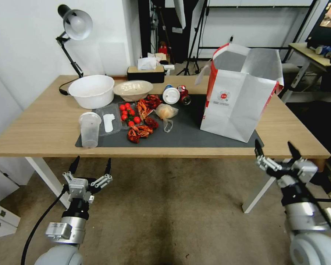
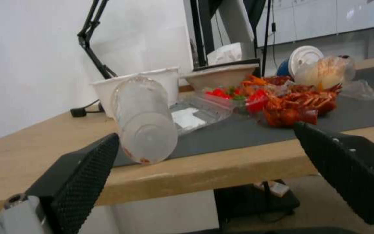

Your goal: Pick up the food delivery bag from the floor and place it on the table.

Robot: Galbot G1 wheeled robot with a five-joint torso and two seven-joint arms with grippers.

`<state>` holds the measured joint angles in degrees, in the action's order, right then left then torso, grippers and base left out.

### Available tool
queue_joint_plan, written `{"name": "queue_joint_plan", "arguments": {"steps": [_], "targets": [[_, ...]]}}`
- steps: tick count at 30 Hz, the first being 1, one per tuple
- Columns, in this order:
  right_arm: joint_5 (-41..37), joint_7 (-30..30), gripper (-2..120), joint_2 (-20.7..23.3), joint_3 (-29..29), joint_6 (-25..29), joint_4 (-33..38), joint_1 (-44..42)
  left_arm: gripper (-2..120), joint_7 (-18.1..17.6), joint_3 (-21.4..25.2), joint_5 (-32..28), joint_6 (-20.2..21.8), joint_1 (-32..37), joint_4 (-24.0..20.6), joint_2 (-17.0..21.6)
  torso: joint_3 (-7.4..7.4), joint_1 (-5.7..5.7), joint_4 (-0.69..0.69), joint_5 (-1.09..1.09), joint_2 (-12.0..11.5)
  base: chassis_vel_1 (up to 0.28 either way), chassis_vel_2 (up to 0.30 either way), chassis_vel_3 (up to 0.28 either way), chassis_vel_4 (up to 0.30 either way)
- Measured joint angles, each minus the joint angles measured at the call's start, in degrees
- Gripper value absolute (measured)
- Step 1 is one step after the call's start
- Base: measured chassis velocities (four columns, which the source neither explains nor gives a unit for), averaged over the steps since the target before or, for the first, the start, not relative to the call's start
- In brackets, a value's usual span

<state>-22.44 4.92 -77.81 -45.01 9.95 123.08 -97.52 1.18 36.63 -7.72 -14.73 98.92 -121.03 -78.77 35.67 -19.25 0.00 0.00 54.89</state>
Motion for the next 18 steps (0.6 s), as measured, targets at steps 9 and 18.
{"name": "queue_joint_plan", "arguments": {"steps": [9,18], "targets": [[2.7,4.2,100,-2.4,0.8,3.2,-5.3,-0.8,100,1.0,0.0,0.3,-1.2,-0.3,2.4,-0.4,0.00,0.00,0.00,0.00,0.0,0.000,0.000,0.000,0.000],[3.0,5.2,100,-2.8,1.2,4.3,-6.2,-0.9,100,1.1,0.1,1.2,-1.7,-0.2,2.8,-0.6,0.00,-0.01,0.00,0.00,0.0,0.000,0.000,0.000,0.000]]}}
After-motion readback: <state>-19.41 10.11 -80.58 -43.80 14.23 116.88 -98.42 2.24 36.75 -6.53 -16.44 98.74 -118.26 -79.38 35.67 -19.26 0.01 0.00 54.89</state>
